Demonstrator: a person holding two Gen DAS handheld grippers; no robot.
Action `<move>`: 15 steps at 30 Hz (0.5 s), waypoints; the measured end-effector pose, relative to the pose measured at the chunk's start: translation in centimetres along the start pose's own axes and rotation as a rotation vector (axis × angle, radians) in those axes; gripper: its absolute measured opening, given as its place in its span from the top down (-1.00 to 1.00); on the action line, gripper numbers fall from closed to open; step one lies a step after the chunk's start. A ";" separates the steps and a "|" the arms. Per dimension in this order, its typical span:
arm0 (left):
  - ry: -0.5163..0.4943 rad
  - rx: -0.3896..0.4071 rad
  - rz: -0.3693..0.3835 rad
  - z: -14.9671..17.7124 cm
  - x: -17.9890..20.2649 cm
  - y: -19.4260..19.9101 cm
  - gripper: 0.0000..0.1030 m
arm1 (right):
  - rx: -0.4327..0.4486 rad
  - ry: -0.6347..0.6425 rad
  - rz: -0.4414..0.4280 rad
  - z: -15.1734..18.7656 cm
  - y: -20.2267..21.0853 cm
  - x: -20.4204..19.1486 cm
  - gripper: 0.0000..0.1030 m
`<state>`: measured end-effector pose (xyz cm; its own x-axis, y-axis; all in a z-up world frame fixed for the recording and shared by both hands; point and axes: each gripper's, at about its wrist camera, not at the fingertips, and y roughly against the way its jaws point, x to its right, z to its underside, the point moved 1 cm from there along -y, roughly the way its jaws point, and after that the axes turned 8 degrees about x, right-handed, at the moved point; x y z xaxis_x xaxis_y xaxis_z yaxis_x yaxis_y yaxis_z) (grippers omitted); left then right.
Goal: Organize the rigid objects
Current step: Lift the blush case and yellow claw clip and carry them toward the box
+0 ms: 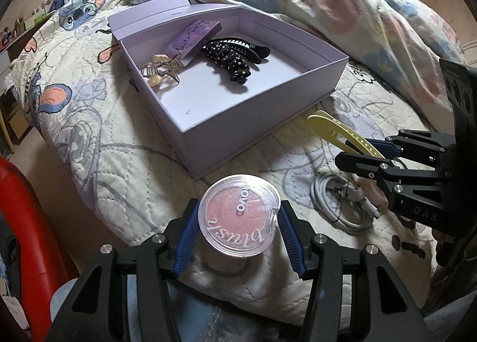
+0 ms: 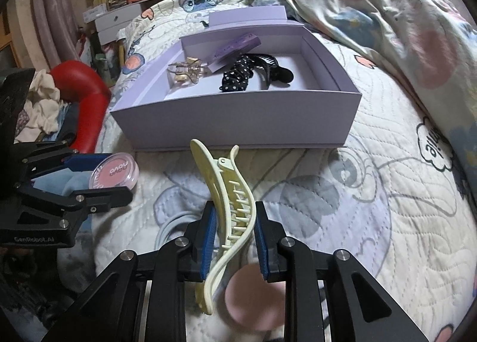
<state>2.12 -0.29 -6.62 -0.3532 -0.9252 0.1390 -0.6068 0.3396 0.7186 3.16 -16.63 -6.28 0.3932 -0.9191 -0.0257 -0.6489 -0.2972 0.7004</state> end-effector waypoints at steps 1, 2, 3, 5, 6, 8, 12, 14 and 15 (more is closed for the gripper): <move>0.000 0.004 -0.001 0.0 0.1 0.3 -0.01 | 0.003 -0.001 0.000 0.1 0.2 -0.1 0.53; -0.001 0.008 -0.001 0.1 0.2 0.5 -0.01 | 0.006 -0.003 0.000 0.1 0.5 -0.2 0.53; -0.001 0.012 0.000 0.1 0.3 0.8 -0.01 | 0.010 -0.004 -0.001 0.2 0.8 -0.3 0.53; 0.001 0.022 -0.002 0.2 0.5 1.4 -0.01 | 0.017 -0.007 -0.002 0.4 1.3 -0.5 0.53; 0.002 0.025 -0.002 0.2 0.6 1.6 -0.01 | 0.020 -0.008 -0.003 0.6 1.7 -0.6 0.54; 0.005 0.035 -0.005 0.3 0.8 2.3 -0.01 | 0.025 -0.008 -0.003 0.8 2.2 -0.9 0.53; 0.008 0.055 -0.007 0.4 1.1 3.5 -0.01 | 0.041 -0.008 -0.009 1.2 3.5 -1.6 0.53; 0.006 0.064 -0.011 0.4 1.4 4.0 -0.01 | 0.052 -0.010 -0.011 1.4 4.2 -1.9 0.53; 0.005 0.067 -0.010 0.4 1.5 4.4 -0.01 | 0.058 -0.013 -0.013 1.5 4.6 -2.0 0.53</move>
<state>-1.36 -0.09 -3.59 -0.3432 -0.9295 0.1351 -0.6568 0.3403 0.6729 -1.58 -16.50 -4.10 0.3942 -0.9180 -0.0440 -0.6805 -0.3237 0.6573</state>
